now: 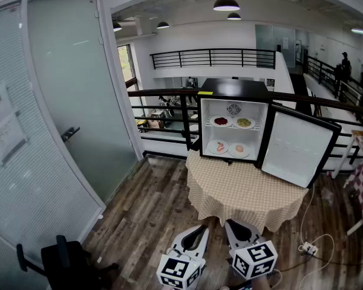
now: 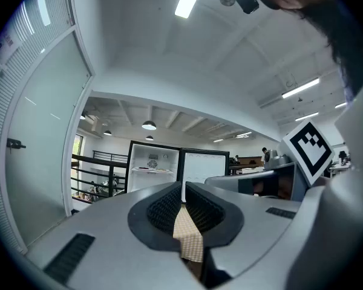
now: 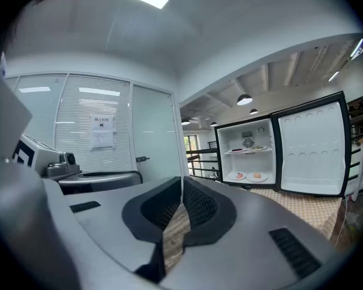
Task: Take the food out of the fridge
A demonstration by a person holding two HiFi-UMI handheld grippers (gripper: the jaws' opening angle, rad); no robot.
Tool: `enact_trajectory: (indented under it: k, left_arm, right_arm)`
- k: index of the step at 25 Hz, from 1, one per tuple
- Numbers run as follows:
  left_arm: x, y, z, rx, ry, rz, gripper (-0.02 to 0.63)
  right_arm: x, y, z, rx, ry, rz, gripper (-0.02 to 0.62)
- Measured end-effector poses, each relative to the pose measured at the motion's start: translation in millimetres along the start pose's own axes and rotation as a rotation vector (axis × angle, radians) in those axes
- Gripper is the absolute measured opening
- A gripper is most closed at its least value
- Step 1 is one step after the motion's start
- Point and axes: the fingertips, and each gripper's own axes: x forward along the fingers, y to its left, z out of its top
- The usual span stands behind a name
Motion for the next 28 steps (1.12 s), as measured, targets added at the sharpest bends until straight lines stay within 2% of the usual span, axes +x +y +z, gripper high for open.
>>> enact_trajectory:
  k: [8, 15, 19, 28]
  left_arm:
    - [19.5, -13.2, 1.3, 0.014, -0.011, 0.018, 0.021]
    - [38.0, -27.5, 3.6, 0.020, -0.048, 0.059, 0.021]
    - [45.4, -35.1, -5.9, 0.028, -0.030, 0.069, 0.021]
    - [63.9, -50.4, -15.2, 0.018, 0.015, 0.039, 0.021]
  right_arm:
    - [-6.4, -26.0, 5.8, 0.021, -0.041, 0.014, 0.026]
    - [-14.3, -52.2, -3.6, 0.033, -0.023, 0.042, 0.026]
    - [-17.9, -60.1, -11.9, 0.034, -0.009, 0.061, 0.026]
    - [-19.7, -74.8, -23.5, 0.065, 0.005, 0.080, 0.026]
